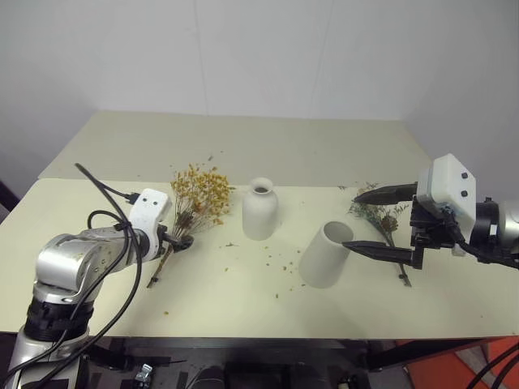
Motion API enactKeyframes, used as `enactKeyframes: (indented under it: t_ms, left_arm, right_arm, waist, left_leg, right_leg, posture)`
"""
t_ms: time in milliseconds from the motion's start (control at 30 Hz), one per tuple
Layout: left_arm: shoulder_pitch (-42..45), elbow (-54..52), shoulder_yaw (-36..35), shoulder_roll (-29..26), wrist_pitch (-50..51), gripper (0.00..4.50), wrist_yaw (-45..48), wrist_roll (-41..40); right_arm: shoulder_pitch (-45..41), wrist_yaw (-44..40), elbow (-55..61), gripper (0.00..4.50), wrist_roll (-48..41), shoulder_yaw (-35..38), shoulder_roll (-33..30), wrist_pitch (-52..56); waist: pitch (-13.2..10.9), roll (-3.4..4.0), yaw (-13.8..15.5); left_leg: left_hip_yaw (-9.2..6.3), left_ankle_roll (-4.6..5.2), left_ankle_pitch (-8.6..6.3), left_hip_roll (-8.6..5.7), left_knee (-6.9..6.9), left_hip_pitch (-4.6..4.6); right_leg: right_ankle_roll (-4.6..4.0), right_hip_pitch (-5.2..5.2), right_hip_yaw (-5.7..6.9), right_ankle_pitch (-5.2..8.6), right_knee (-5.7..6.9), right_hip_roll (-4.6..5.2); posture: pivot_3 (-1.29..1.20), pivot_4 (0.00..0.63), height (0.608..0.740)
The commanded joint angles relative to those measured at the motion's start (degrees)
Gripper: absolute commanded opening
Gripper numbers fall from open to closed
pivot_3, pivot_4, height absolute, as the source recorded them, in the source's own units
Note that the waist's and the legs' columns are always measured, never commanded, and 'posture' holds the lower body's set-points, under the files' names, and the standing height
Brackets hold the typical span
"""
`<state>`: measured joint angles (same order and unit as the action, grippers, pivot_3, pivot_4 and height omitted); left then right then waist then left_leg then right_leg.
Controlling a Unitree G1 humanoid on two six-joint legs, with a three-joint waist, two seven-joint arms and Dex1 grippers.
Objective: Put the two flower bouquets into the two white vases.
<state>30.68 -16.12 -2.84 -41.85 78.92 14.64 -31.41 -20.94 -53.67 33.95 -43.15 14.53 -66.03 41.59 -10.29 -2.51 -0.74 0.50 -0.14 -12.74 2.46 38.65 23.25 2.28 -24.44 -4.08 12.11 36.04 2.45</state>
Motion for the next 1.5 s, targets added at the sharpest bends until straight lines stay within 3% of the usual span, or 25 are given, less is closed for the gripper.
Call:
enactKeyframes:
  t_ms: [33,233,333,733,867,1200,1500]
  left_arm:
    - [2.9,3.2,2.5,-0.4,-0.5,4.5,1.2,2.6]
    - [6.0,9.2,3.7,-0.4,-0.9,4.5,4.3,3.7]
    - [6.9,10.8,4.5,0.1,-2.3,3.89,4.5,5.2]
    - [5.9,12.0,3.1,1.0,-3.4,0.04,6.4,6.8]
    - [5.1,10.6,2.3,1.6,-8.7,0.04,4.9,9.6]
    - [13.1,14.0,-15.3,8.4,-30.6,0.04,1.5,8.2]
    - [28.9,32.3,-18.6,12.0,-46.5,0.04,14.9,1.5]
  right_arm:
    - [-0.5,0.6,0.6,4.46,1.2,0.8,0.1,-1.0]
    - [2.0,1.3,1.7,4.46,1.7,3.0,0.5,-0.4]
    - [2.8,1.6,1.7,4.5,2.2,3.2,0.5,-0.8]
    - [2.6,2.1,0.4,4.5,4.1,3.5,1.3,-2.0]
    - [2.2,1.9,0.0,4.5,4.6,3.2,1.5,-2.4]
    - [2.3,2.4,0.3,4.5,5.3,3.7,2.1,-2.7]
    - [-0.7,8.2,1.1,4.5,6.2,3.0,5.0,-1.3]
  waist:
    - [0.0,0.0,0.0]
    - [0.0,0.0,-0.1]
    - [0.0,0.0,-0.1]
    - [0.0,0.0,-0.1]
    - [0.0,0.0,-0.1]
    - [0.0,0.0,0.0]
    - [0.0,0.0,0.1]
  left_leg:
    - [-0.01,0.0,0.0,0.0,-0.03,0.01]
    - [-0.07,0.0,0.0,-0.01,-0.06,0.03]
    - [-0.07,0.0,0.0,-0.05,-0.05,0.02]
    - [-0.11,0.0,0.0,-0.06,-0.05,0.04]
    - [-0.11,0.0,0.0,-0.05,-0.05,0.03]
    - [-0.12,0.0,0.0,-0.06,-0.01,0.06]
    - [-0.14,0.01,0.0,-0.13,0.1,0.05]
  right_leg:
    - [0.0,-0.03,0.0,0.0,0.0,0.0]
    - [-0.01,-0.06,0.03,0.01,0.03,-0.03]
    - [0.0,-0.04,0.01,0.01,0.02,0.01]
    - [0.0,-0.04,0.03,0.0,0.03,0.01]
    - [0.0,-0.04,0.02,0.0,0.04,0.0]
    - [-0.14,-0.02,0.03,-0.12,0.03,0.01]
    - [-0.01,0.09,0.04,-0.13,0.0,0.03]
  posture:
    - [0.0,0.15,0.74]
    - [0.0,0.15,0.74]
    - [0.0,0.15,0.74]
    - [0.0,0.15,0.74]
    - [0.0,0.15,0.74]
    - [0.0,0.15,0.74]
    - [0.0,0.15,0.74]
